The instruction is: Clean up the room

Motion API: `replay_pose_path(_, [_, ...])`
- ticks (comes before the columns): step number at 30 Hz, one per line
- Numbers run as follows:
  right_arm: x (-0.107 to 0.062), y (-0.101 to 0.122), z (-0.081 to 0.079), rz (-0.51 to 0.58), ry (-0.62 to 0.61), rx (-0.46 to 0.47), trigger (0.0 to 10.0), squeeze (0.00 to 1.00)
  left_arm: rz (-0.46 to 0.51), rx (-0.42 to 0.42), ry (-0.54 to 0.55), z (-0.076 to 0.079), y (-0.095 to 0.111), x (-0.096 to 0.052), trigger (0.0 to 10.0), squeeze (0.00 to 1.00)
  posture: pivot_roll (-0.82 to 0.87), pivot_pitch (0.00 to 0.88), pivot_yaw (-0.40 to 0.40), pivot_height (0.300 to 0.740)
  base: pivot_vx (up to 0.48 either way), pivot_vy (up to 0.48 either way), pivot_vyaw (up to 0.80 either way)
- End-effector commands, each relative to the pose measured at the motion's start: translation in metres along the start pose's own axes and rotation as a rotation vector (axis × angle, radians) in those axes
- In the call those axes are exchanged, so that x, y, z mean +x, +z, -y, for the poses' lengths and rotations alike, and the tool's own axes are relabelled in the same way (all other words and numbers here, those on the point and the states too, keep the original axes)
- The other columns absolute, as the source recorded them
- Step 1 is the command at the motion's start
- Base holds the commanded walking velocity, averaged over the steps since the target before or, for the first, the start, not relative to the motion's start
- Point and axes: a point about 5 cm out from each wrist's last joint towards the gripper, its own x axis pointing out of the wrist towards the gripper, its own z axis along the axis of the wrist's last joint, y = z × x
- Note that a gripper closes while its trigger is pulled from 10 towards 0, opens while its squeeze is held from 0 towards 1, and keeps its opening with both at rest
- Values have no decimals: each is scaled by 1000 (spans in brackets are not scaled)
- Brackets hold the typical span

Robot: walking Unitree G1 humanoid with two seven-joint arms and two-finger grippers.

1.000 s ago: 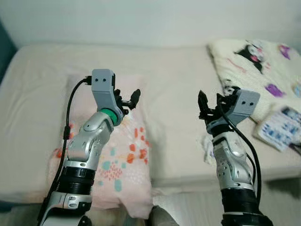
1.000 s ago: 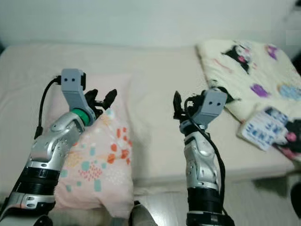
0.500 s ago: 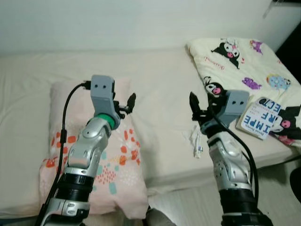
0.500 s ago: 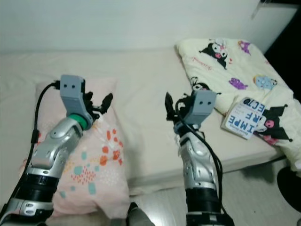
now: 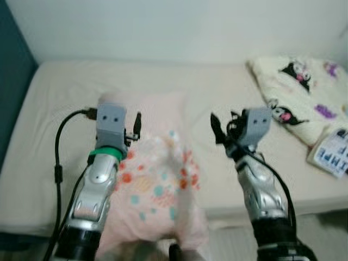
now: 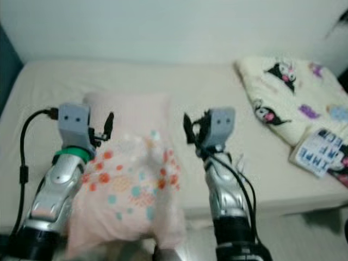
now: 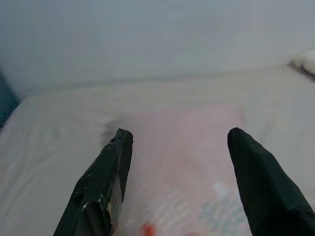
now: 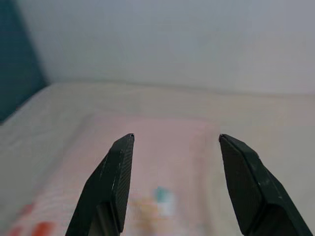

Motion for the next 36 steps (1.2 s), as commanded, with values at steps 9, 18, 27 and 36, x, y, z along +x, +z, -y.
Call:
replay_pose_path(9, [-5,-6,5,-15,-28,-2,10000,0,32,20,-11,3,6,8,10000,0,-106,57,0,740,0,480,0])
replay_pose_path(18, [-3,-5,6,5,-38,2,10000,0,56,35,-12,7,8,9,10000,0,-109,58,9,740,0,460,0])
replay_pose_path(27, [-3,-3,8,15,-44,3,10000,0,112,80,-32,13,14,10,10000,0,-112,60,8,740,0,-320,0])
replay_pose_path(36, [-3,-3,7,16,-44,5,10000,0,120,71,-46,17,13,9,10000,0,-113,61,5,740,0,-480,0])
